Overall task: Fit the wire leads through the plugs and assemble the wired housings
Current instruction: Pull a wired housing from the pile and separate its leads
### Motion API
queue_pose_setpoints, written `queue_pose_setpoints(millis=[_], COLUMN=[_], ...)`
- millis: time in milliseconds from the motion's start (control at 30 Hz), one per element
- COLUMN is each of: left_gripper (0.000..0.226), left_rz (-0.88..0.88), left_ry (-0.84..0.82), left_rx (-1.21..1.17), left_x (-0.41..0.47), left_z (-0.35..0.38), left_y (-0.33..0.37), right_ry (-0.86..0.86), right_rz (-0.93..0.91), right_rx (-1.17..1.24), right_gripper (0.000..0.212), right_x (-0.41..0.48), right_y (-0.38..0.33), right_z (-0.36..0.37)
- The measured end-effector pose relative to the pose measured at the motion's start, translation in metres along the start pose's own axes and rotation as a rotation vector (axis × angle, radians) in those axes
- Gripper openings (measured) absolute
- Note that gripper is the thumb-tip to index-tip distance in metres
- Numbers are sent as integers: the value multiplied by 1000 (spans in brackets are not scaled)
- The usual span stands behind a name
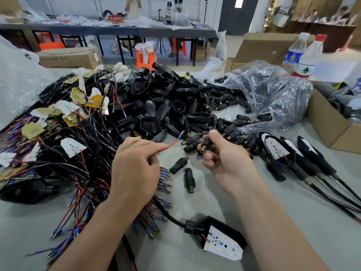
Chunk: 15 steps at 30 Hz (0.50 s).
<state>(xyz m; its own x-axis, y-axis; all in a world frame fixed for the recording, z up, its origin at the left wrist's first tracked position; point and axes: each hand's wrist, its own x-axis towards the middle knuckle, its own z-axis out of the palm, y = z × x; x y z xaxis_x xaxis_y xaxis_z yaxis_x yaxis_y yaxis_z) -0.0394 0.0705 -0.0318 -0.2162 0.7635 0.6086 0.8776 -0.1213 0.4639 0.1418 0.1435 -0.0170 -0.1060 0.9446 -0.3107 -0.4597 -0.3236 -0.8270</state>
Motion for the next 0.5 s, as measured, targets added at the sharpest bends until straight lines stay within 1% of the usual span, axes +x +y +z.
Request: queue_pose_setpoints(millis=[67, 100, 167, 233, 300, 367, 433, 500], left_gripper=[36, 32, 24, 18, 19, 21, 21, 18], left_rz=[14, 14, -12, -30, -11, 26, 65, 96], left_ry=[-2, -1, 6, 8, 2, -9, -18, -17], left_rx=[-4, -11, -37, -61, -76, -86, -90, -87], left_x=[0, 0, 0, 0, 0, -1, -1, -1], left_z=[-1, -1, -2, -1, -1, 0, 2, 4], left_y=[1, 2, 3, 3, 2, 2, 1, -1], right_ry=[-65, -87, -88, -58, -7, 56, 105, 136], right_rz=[-13, -38, -129, -289, -436, -531, -610, -680], right_rx=[-54, -77, -161, -360, -611, -812, -928, -975], right_gripper=[4, 7, 21, 29, 31, 31, 32, 32], right_x=[1, 2, 2, 1, 1, 1, 0, -2], right_y=[1, 2, 4, 6, 8, 10, 11, 11], right_z=[0, 0, -2, -4, -5, -4, -3, -3])
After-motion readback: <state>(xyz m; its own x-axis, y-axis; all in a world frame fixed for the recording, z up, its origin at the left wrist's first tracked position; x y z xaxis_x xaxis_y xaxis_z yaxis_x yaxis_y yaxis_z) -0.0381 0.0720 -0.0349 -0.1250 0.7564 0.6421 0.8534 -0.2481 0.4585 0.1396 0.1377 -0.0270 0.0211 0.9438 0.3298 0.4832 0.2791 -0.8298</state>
